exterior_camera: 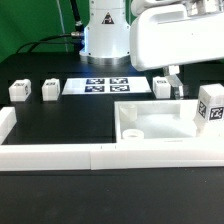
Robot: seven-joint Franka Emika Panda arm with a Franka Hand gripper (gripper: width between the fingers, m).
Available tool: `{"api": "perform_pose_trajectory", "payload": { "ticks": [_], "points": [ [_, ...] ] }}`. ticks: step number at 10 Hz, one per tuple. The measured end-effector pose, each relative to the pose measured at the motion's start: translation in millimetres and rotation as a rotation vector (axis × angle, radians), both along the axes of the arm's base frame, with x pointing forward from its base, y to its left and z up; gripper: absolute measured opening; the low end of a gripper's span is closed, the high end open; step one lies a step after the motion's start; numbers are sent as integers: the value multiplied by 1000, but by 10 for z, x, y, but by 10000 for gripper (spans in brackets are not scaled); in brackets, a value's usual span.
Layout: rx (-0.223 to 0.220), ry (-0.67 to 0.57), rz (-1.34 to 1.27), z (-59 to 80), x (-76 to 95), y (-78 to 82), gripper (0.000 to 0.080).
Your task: Assemble square table
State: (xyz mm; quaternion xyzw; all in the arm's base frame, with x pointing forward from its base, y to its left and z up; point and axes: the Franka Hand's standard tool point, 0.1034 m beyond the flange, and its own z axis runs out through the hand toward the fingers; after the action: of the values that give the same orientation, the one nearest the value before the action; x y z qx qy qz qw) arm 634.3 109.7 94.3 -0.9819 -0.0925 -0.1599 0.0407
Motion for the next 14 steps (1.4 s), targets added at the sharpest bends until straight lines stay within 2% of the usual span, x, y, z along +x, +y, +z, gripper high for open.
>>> {"api": "perform_pose_trajectory", "payload": {
  "ticks": [1,2,5,6,8,9,10,11,12,14],
  "points": [
    [0,3,-2,26,68,0,649],
    [-10,121,5,-46,24,13,649],
    [-22,283,15,-89,134,15,649],
    [-27,349,18,-119,108,6,649],
    [-26,346,19,-133,143,18,649],
    [-25,346,18,-135,142,19,563],
    [-22,349,-4,-136,141,22,427],
    [-22,348,-1,-136,141,23,427],
    [-17,352,-32,-136,140,27,291],
    [3,365,-166,-137,139,33,291]
  ]
}}
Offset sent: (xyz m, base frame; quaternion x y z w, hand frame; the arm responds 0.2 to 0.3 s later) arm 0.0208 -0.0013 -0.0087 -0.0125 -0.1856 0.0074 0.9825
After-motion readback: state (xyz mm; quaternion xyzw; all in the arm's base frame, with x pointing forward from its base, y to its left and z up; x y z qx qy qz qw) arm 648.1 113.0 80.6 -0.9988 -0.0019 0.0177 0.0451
